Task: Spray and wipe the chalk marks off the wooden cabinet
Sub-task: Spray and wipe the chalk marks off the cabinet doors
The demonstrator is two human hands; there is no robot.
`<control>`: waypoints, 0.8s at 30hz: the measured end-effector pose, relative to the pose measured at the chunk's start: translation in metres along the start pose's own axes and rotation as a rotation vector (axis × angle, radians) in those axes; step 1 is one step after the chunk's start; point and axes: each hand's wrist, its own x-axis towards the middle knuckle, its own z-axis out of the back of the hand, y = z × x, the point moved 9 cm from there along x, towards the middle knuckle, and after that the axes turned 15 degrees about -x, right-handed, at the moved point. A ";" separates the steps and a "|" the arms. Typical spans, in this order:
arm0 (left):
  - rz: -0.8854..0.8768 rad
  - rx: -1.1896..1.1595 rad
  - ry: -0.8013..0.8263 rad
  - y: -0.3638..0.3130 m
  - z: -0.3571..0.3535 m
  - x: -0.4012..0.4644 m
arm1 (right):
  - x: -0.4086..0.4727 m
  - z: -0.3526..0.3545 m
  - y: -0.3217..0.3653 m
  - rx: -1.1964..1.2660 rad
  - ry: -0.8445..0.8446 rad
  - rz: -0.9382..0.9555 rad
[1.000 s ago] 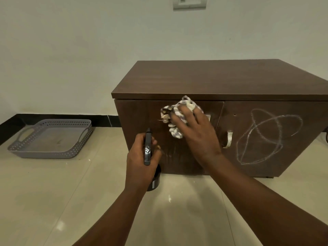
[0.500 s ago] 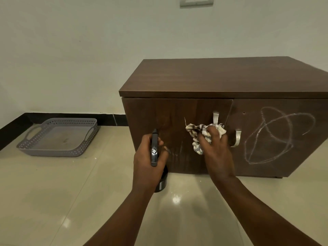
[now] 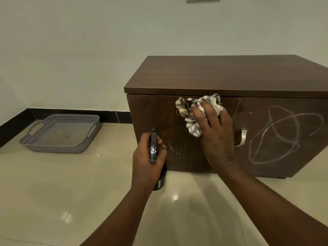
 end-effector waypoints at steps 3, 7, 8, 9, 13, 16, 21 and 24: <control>0.010 -0.014 0.000 0.002 0.002 0.000 | 0.003 -0.012 0.001 -0.024 0.028 0.065; 0.020 0.005 0.000 0.009 0.007 0.001 | -0.046 -0.042 0.009 -0.037 0.139 0.270; 0.022 0.008 0.001 0.010 0.008 0.000 | -0.060 -0.051 0.012 -0.028 0.191 0.318; 0.024 0.011 0.007 0.012 0.007 0.000 | -0.075 -0.060 0.015 -0.030 0.244 0.353; 0.039 0.014 0.041 0.019 0.006 -0.008 | -0.127 -0.096 0.022 -0.031 0.480 0.460; 0.054 0.009 0.050 0.024 0.006 -0.012 | -0.158 -0.117 0.028 -0.022 0.598 0.533; 0.072 0.012 0.052 0.029 0.005 -0.011 | -0.180 -0.134 0.029 -0.078 0.688 0.674; 0.066 0.012 0.043 0.025 0.003 -0.010 | -0.172 -0.131 0.027 -0.118 0.685 0.770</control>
